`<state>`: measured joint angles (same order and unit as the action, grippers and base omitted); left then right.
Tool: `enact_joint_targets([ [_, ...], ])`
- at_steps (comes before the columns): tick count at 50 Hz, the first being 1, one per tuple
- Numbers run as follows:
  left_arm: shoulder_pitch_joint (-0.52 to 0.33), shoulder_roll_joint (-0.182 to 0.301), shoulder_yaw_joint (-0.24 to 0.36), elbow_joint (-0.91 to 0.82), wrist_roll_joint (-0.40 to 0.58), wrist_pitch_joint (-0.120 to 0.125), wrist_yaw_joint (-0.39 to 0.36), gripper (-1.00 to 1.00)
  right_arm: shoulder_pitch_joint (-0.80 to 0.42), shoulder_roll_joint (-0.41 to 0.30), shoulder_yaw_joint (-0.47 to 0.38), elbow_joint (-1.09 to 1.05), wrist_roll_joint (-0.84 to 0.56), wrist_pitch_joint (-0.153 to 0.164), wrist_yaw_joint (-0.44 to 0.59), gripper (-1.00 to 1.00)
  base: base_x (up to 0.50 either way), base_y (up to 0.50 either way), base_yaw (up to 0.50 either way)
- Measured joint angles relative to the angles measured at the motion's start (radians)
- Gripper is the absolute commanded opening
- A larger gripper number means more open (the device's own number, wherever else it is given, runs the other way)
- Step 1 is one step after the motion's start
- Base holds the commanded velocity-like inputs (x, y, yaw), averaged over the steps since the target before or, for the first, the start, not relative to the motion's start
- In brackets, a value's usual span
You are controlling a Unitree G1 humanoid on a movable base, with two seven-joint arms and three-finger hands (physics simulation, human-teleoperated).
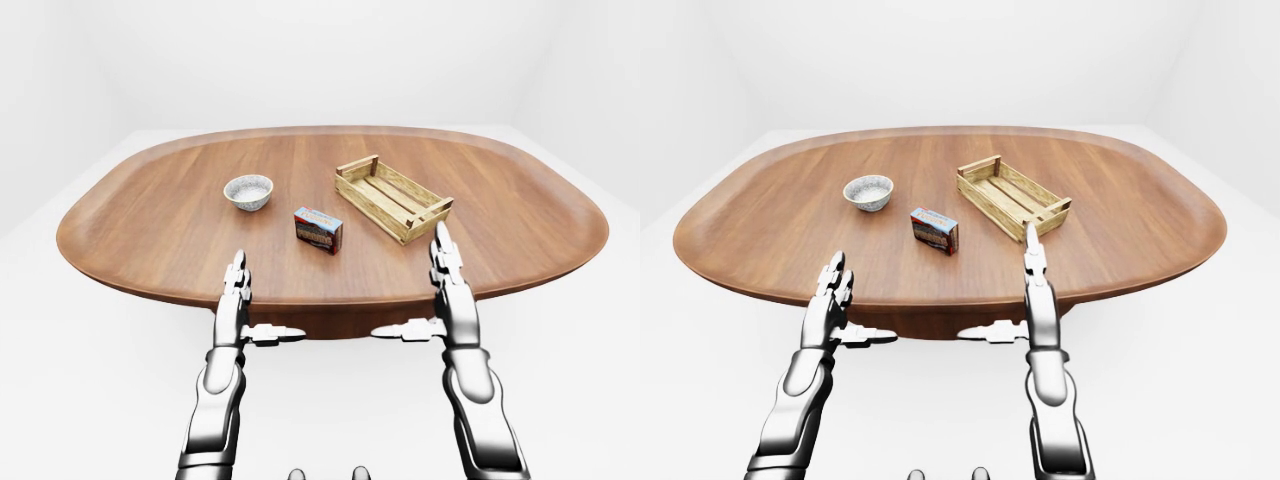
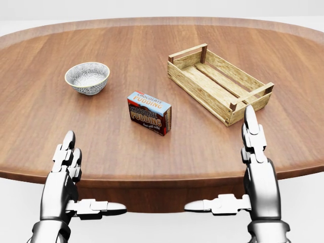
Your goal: Pick up the chocolate pudding and put it in the tray.
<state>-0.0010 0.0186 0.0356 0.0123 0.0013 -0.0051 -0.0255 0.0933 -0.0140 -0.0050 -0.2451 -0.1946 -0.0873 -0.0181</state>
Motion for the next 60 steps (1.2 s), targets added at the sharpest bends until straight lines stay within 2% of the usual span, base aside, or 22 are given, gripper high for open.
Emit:
enact_joint_targets([
  [9, 0.002, 0.0, 0.0, -0.006, 0.0, 0.004, 0.0, 1.0, 0.067, 0.01, 0.017, -0.182, -0.076, 0.0, -0.046, 1.0, 0.0, 0.0, 0.0],
  [18, 0.005, 0.0, 0.0, -0.014, 0.0, 0.01, -0.001, 1.0, 0.089, 0.013, 0.026, -0.261, -0.101, 0.0, -0.056, 1.0, 0.0, 0.0, 0.0],
  [32, 0.008, 0.0, 0.0, -0.016, 0.0, 0.009, -0.003, 1.0, 0.102, 0.014, 0.033, -0.298, -0.106, 0.0, -0.058, 1.0, 0.03, 0.0, 0.0],
  [60, 0.008, 0.0, -0.001, -0.012, 0.002, 0.006, -0.004, 1.0, 0.106, 0.014, 0.04, -0.302, -0.101, 0.0, -0.053, 1.0, 0.3, 0.0, 0.0],
])
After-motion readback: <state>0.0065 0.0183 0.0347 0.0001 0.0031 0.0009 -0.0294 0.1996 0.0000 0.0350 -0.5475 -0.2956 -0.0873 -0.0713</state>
